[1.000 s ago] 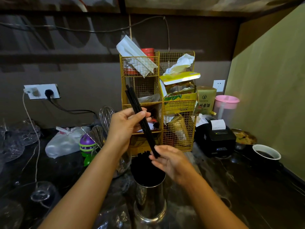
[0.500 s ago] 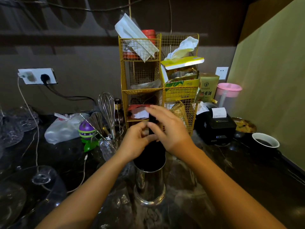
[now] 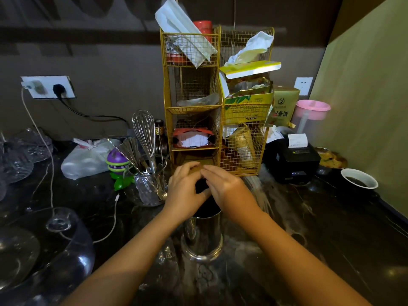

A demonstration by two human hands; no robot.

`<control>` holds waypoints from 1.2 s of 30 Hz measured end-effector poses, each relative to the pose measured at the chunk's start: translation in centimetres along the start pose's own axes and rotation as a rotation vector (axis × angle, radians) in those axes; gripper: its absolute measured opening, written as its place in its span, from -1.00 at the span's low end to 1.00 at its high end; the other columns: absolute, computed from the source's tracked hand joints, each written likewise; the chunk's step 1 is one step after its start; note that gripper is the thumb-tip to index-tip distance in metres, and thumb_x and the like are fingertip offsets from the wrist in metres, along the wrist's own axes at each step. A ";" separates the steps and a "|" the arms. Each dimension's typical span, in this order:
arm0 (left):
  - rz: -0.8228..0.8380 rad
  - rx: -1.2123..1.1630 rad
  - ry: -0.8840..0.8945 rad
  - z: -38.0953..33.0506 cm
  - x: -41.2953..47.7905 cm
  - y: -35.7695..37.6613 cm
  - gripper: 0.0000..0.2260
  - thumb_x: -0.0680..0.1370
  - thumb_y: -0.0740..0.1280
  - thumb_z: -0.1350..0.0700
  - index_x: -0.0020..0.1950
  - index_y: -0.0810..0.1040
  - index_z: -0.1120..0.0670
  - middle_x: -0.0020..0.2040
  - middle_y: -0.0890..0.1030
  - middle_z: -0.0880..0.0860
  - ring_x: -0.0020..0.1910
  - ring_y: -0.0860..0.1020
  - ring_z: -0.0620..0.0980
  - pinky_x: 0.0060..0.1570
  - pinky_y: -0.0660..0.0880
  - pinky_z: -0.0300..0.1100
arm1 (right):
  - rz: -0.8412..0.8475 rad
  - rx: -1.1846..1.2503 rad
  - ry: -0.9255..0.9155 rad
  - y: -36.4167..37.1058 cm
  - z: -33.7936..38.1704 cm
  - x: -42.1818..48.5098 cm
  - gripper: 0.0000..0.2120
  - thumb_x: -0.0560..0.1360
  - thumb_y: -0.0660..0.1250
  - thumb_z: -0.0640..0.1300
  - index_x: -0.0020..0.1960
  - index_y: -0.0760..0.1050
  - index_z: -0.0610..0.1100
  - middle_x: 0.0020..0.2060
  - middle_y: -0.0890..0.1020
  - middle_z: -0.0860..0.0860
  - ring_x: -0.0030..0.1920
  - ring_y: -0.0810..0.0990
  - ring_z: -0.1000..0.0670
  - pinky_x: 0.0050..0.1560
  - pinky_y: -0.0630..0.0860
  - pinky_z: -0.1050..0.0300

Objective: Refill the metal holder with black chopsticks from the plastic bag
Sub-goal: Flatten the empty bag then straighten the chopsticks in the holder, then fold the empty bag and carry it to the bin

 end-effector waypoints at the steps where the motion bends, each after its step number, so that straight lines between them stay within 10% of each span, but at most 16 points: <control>1: 0.002 0.016 -0.007 0.2 -0.1 0.2 -0.62 0.40 0.38 0.11 0.21 0.47 0.04 0.34 0.38 0.04 0.34 0.25 0.04 0.29 0.17 -0.04 | 0.024 -0.010 0.019 0.4 -0.3 -0.2 -0.67 0.26 0.37 -0.46 0.02 0.53 -0.40 -0.03 0.64 -0.32 -0.05 0.65 -0.23 -0.19 0.64 -0.13; 6: 0.131 0.135 -0.025 1.5 -0.6 1.5 -0.48 0.46 0.29 0.04 0.39 0.21 -0.02 0.50 0.11 0.05 0.47 0.02 0.00 0.41 -0.01 0.04 | 0.160 -0.010 0.085 2.5 -1.4 -1.3 -0.59 0.50 0.17 -0.28 0.34 0.26 -0.29 0.34 0.39 -0.23 0.34 0.38 -0.13 0.38 0.27 0.09; 10: 0.238 0.265 -0.004 2.1 -0.9 2.5 -0.43 0.51 0.18 0.00 0.44 -0.02 -0.05 0.52 -0.08 0.04 0.48 -0.14 -0.03 0.43 -0.14 0.04 | 0.294 -0.072 0.166 4.1 -2.2 -2.1 -0.56 0.58 0.02 -0.12 0.43 0.08 -0.18 0.46 0.20 -0.10 0.48 0.07 0.00 0.44 -0.11 0.17; 21: 0.406 0.400 -0.013 2.1 -0.4 1.9 -0.40 0.53 0.09 -0.10 0.44 -0.19 -0.05 0.52 -0.17 0.04 0.48 -0.21 0.01 0.43 -0.15 0.10 | 0.359 0.074 0.259 3.6 -2.2 -2.7 -0.52 0.58 0.01 -0.04 0.44 0.00 -0.16 0.49 0.05 -0.11 0.49 -0.07 -0.02 0.46 -0.10 0.03; 36: 0.135 0.269 -0.063 4.3 -7.6 -7.4 -0.47 0.55 0.08 -0.06 0.32 -0.24 -0.15 0.51 -0.13 0.02 0.43 -0.22 -0.10 0.38 -0.19 -0.09 | 0.431 0.187 0.040 4.1 5.5 -0.7 -0.37 0.54 -0.01 0.13 0.44 -0.25 -0.06 0.50 -0.15 0.03 0.35 -0.32 0.21 0.38 -0.28 0.18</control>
Point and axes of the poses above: each hand's wrist, its own x-axis towards the middle knuckle, its own y-axis out of the palm, z = x × y, the point moved 6 cm from there along x, towards the middle knuckle
